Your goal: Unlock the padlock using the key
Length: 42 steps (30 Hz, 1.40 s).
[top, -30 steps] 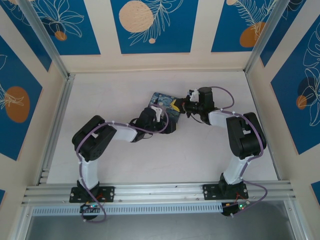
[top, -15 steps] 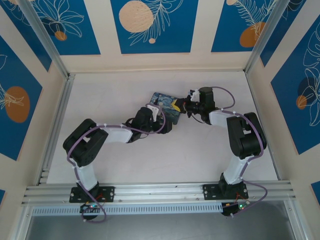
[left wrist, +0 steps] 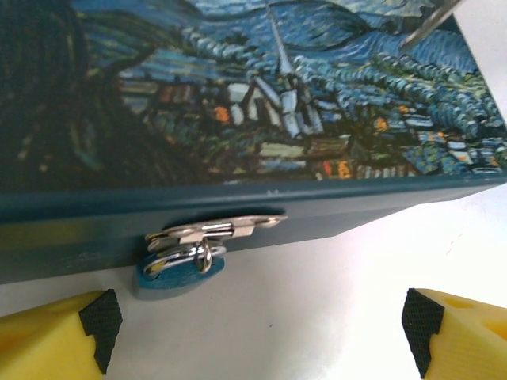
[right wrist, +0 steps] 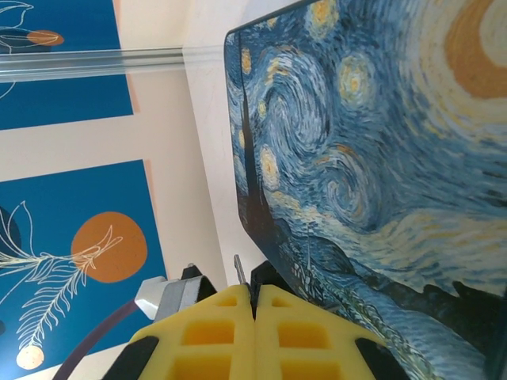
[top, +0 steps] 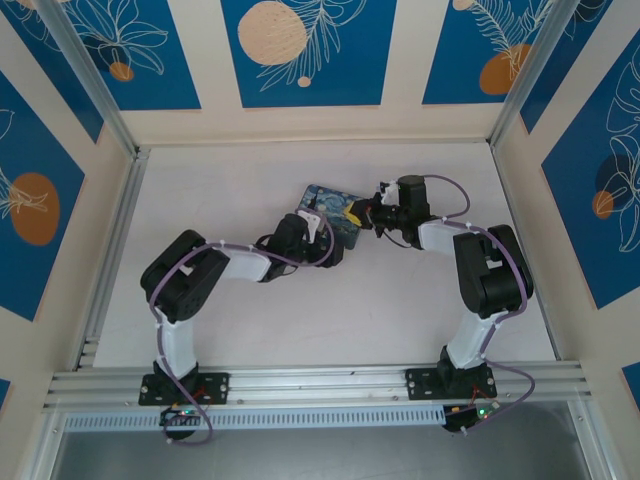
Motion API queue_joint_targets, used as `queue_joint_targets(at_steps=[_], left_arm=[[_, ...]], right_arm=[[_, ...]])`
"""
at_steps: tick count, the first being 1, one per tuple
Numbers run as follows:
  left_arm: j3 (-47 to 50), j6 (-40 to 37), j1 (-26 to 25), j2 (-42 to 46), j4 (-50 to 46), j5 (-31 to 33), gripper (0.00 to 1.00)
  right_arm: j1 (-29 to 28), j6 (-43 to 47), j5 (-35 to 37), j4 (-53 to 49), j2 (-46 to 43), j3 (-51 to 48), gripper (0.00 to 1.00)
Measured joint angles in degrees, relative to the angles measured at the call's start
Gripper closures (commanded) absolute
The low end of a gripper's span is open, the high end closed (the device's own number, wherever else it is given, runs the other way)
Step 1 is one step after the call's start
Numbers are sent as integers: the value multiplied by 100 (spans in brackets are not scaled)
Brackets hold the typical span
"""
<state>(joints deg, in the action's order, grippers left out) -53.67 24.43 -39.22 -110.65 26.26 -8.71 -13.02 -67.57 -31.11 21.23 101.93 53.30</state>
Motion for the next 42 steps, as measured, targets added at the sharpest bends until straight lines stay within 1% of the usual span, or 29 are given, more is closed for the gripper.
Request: queue_joint_targets(at_steps=[10, 18, 23, 29, 35, 42], left_arm=[[-55, 72, 11, -160, 345, -116, 9], [-48, 623, 22, -286, 850, -437, 13], [-20, 981, 26, -411, 1215, -481, 15], [-15, 1121, 37, -448, 1316, -483, 15], [-7, 1200, 48, -459, 1375, -627, 20], [44, 1443, 48, -459, 1493, -785, 22]], right_arm=[[0, 125, 0, -181, 0, 0, 100], [0, 127, 0, -249, 0, 0, 100], [0, 146, 0, -251, 0, 0, 100], [0, 149, 0, -254, 0, 0, 100], [0, 146, 0, -254, 0, 0, 100], [0, 146, 0, -251, 0, 0, 100]])
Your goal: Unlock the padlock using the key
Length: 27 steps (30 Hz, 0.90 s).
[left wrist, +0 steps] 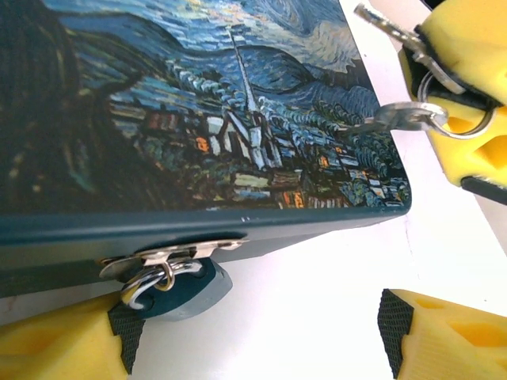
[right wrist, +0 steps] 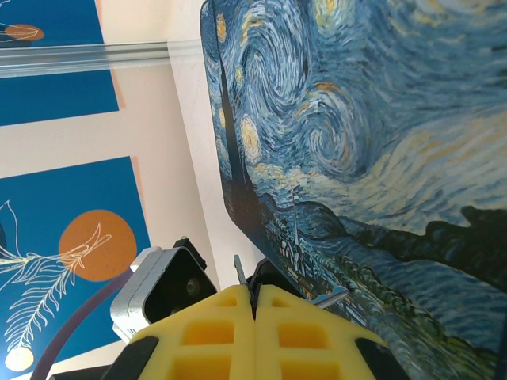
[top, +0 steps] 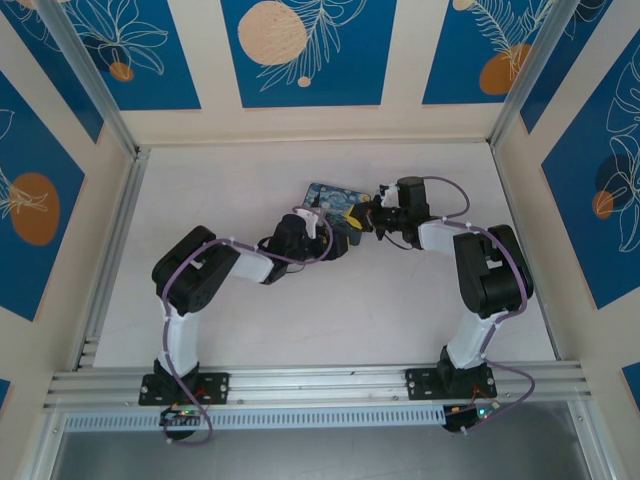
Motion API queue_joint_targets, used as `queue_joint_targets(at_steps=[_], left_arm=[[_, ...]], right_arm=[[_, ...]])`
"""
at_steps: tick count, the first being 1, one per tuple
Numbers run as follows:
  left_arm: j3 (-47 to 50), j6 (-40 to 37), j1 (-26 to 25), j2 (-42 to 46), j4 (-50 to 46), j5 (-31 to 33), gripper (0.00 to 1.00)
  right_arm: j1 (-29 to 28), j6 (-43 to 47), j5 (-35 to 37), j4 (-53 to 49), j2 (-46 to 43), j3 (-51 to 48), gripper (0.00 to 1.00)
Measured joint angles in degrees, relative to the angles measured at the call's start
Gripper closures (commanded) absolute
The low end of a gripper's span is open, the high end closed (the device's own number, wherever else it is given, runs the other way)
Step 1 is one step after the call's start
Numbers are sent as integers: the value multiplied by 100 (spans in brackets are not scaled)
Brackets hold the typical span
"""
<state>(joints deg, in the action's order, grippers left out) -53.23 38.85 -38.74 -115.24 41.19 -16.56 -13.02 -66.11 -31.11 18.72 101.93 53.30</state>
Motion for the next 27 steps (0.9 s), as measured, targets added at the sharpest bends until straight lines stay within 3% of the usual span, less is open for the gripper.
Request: queue_joint_targets(at_steps=[16, 27], left_arm=[[214, 909, 0, -212, 968, 7, 25], [529, 1106, 0, -151, 1364, 11, 27]], right_arm=[[0, 0, 0, 0, 0, 0, 100], [0, 0, 0, 0, 0, 0, 100]])
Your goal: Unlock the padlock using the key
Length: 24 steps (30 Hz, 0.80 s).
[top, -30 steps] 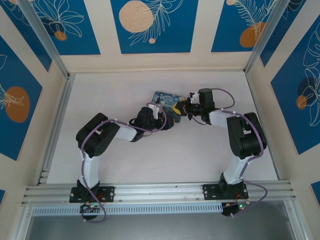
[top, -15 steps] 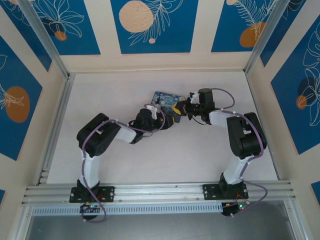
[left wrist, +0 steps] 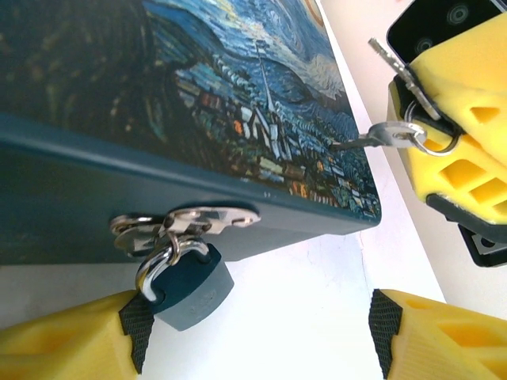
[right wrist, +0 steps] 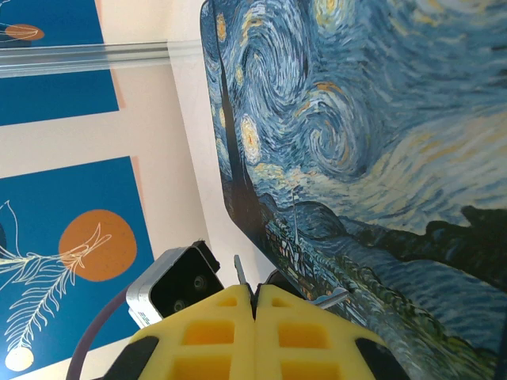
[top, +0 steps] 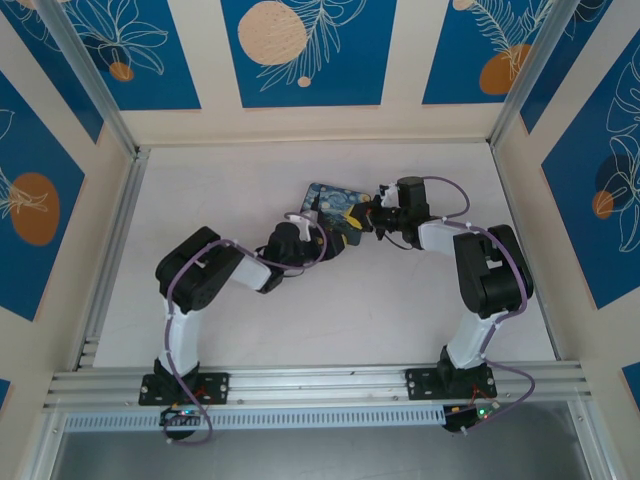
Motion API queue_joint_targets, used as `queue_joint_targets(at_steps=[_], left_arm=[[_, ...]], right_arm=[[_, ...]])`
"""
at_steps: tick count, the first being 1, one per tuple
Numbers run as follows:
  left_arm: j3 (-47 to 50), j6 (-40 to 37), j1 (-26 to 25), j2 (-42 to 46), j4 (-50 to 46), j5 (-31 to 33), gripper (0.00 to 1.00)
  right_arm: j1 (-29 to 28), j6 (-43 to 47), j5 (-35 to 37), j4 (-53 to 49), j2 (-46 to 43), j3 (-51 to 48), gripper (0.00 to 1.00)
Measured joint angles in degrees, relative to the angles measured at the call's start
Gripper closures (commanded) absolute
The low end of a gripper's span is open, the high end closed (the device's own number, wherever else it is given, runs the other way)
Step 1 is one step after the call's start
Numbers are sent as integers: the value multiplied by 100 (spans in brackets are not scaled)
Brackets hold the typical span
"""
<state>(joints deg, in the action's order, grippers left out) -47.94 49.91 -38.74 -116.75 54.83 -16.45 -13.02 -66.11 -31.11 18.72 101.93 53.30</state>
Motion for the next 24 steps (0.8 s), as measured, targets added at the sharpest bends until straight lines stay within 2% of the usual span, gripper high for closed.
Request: queue_joint_targets(at_steps=[24], left_arm=[[44, 216, -7, 46, 4, 153, 34]], right_arm=[[-2, 0, 0, 0, 63, 0, 100]])
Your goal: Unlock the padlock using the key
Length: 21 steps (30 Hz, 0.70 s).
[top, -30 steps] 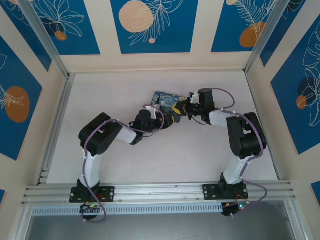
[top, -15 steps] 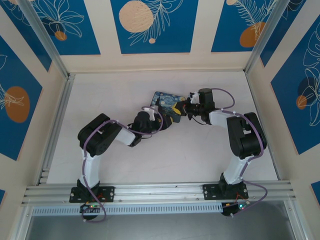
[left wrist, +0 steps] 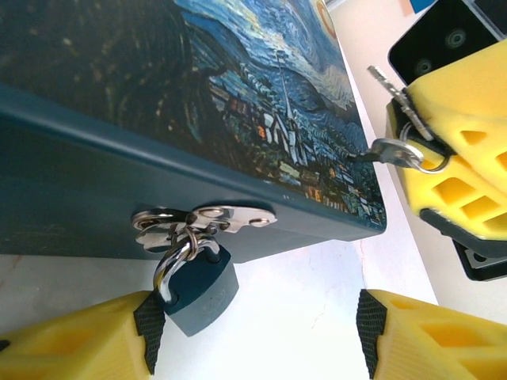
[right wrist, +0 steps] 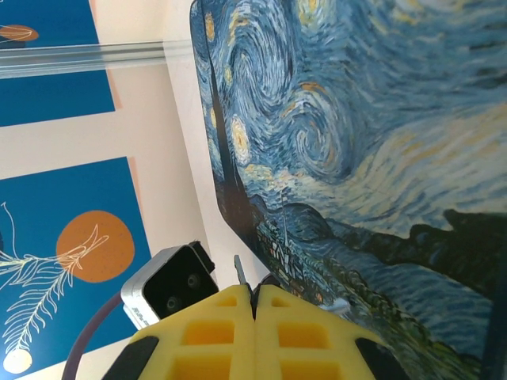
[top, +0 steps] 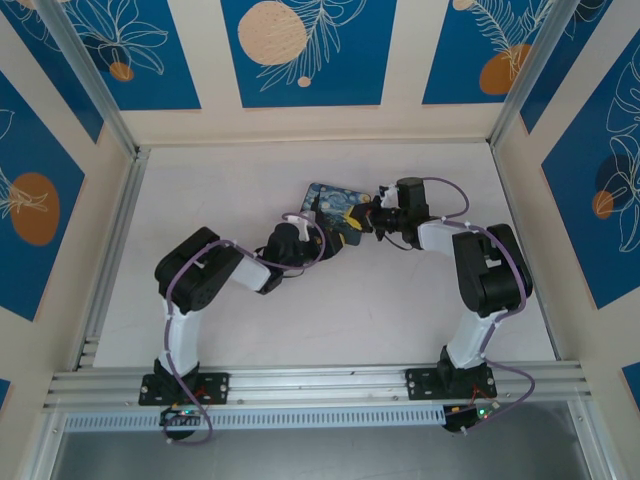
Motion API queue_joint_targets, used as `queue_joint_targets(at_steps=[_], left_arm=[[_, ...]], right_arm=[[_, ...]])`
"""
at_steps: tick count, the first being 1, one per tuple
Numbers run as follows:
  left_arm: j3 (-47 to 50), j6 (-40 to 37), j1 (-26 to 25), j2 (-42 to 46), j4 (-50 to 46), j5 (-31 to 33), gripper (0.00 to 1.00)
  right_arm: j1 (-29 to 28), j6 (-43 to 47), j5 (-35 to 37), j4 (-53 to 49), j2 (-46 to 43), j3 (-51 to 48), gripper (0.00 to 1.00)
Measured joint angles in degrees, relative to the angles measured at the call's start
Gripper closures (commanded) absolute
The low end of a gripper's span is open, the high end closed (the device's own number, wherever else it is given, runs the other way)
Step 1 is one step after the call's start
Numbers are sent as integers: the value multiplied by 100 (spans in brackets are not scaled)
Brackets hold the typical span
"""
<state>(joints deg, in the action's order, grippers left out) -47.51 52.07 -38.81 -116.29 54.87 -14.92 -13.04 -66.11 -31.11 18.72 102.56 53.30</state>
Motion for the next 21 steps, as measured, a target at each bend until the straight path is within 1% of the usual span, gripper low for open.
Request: queue_joint_targets(at_steps=[6, 15, 21], left_arm=[[138, -11, -13, 138, -4, 37, 34], [94, -28, -55, 138, -55, 66, 34], [-42, -186, -83, 138, -345, 282, 33]], right_arm=[[0, 0, 0, 2, 0, 0, 100], [0, 0, -2, 4, 87, 0, 100], [-2, 0, -2, 7, 90, 0, 100]])
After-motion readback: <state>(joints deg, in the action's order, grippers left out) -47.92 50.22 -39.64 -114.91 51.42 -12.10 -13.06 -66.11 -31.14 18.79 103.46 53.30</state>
